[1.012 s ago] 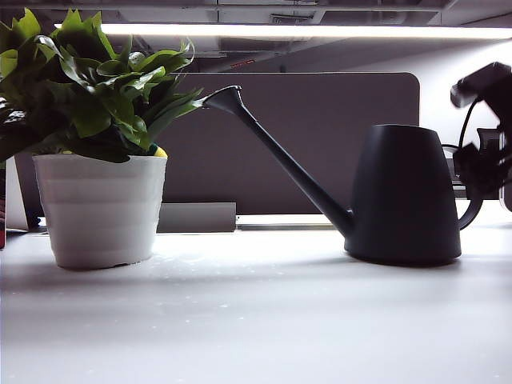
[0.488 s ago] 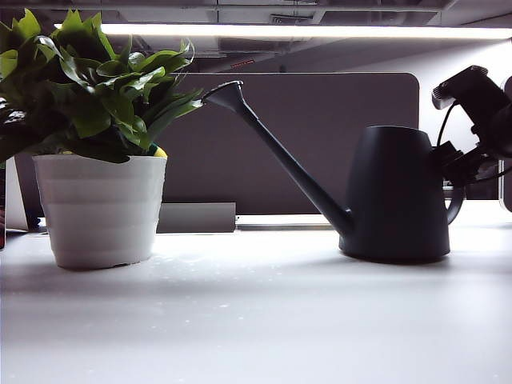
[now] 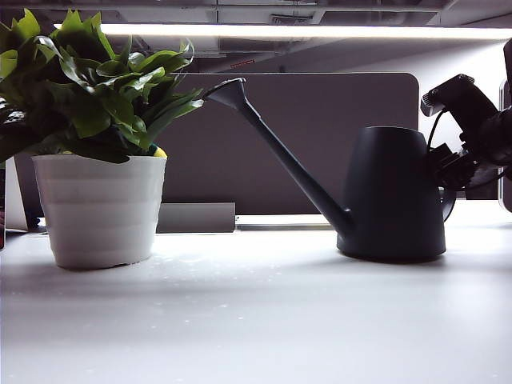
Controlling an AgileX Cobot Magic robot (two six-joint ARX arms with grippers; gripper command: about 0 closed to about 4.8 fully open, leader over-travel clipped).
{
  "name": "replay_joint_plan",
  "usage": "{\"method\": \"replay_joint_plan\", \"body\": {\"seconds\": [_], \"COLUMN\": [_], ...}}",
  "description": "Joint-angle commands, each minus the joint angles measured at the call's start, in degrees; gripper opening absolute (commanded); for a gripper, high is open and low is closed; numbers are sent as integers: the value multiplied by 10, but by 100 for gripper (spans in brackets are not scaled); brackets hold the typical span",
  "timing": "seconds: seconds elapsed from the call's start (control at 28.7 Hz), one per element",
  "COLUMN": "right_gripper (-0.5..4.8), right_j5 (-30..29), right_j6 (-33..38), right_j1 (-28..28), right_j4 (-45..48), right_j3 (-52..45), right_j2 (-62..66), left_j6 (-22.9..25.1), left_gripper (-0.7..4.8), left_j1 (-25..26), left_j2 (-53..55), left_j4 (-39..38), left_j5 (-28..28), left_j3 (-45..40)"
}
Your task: Pick up the watering can from the table, water the potted plant, and put the can back.
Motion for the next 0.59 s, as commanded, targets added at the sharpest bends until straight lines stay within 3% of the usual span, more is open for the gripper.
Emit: {"method": "replay_joint_plan", "body": {"seconds": [0.03,0.14,0.45,0.59], "right_gripper": [322,380,382,382], "right_j5": [-2,5,40,40], "right_j6": [0,0,0,-75], "right_j1": [4,15,48,52], "right_j4": [14,8,-95,-88], "right_j3": [2,1,0,1], "right_j2": [-3,-9,-73,-86], "left_j6": [-10,-11,-15,-15], "left_gripper": [-6,-6,-6,-6], "left_j1": [-2,-2,-2,-2], "left_j2": [0,0,-1,-6], "left_j4": [-1,-1,-9,-19], "left_j5": [2,3,18,38], "left_j3": [2,2,2,2]}}
